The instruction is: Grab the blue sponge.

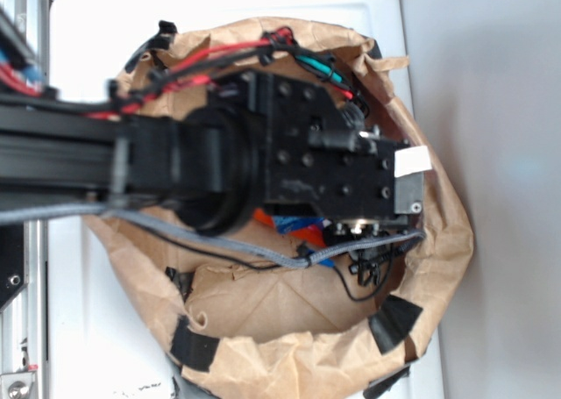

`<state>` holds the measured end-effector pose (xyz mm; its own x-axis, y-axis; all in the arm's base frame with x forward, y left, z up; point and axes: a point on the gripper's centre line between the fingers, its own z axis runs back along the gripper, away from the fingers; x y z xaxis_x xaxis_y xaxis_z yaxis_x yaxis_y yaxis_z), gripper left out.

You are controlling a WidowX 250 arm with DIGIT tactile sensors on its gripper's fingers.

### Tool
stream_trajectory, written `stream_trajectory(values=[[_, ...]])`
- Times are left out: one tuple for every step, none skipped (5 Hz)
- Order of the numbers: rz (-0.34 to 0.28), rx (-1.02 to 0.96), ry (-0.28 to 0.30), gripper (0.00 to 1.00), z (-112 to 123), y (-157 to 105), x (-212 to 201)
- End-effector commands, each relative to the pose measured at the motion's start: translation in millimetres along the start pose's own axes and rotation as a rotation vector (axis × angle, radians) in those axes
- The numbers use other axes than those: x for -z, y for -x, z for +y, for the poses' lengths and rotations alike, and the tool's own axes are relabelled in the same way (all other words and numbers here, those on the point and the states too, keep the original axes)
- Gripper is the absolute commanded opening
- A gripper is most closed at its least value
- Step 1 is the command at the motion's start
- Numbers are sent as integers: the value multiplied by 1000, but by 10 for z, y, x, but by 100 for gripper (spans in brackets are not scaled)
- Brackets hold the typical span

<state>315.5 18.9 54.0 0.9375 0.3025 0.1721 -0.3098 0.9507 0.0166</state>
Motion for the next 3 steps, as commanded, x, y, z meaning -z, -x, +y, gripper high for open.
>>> stream_trajectory(values=[[-34,94,177,0,119,128,-1009],[-37,104,207,0,169,187,-1253],[-52,122,181,0,150,203,-1245]])
